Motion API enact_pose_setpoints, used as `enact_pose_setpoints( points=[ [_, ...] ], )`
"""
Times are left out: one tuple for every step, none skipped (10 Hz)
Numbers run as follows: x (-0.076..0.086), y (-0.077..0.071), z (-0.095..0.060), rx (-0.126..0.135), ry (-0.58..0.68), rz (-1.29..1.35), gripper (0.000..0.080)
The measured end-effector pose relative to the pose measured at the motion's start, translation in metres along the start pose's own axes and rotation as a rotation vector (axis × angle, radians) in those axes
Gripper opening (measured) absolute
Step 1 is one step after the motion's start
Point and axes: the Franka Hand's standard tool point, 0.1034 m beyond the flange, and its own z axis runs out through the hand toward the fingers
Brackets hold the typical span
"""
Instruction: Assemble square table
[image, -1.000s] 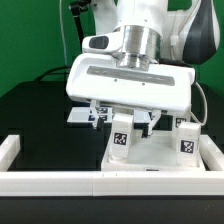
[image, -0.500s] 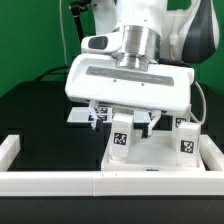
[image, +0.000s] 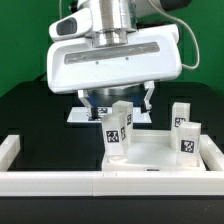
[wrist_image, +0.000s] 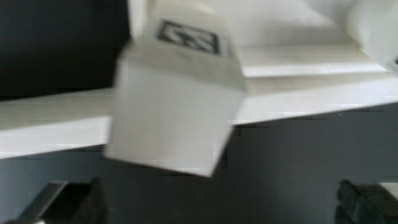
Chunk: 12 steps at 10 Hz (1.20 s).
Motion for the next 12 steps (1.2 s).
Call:
enact_pose_setpoints(
  points=[
    [-0.001, 0.000, 0.001, -0.001, 0.000, 0.000, 0.0648],
    [-0.001, 0.001, 0.001, -0.002, -0.001, 0.001, 0.0648],
    [-0.002, 0.001, 0.001, -0.002, -0.001, 0.001, 0.0648],
    [-0.003, 0.004, 0.002, -0.001, -0.010, 0.004, 0.0648],
    [-0.011, 0.018, 0.000, 0.004, -0.052, 0.037, 0.0648],
    [-0.017, 0.027, -0.005, 0.015, -0.105, 0.105, 0.0648],
    [-0.022, 0.027, -0.008, 0.021, -0.140, 0.185, 0.0648],
    [-0.030, 0.022, -0.004, 0.034, -0.184, 0.249, 0.0648],
    [-0.036, 0.017, 0.002, 0.043, -0.220, 0.290, 0.0648],
    [-0.038, 0.013, 0.007, 0.043, -0.225, 0.299, 0.0648],
    [-0.040, 0.012, 0.010, 0.042, -0.229, 0.298, 0.0648],
    [-0.039, 0.013, 0.010, 0.042, -0.228, 0.299, 0.0648]
  ],
)
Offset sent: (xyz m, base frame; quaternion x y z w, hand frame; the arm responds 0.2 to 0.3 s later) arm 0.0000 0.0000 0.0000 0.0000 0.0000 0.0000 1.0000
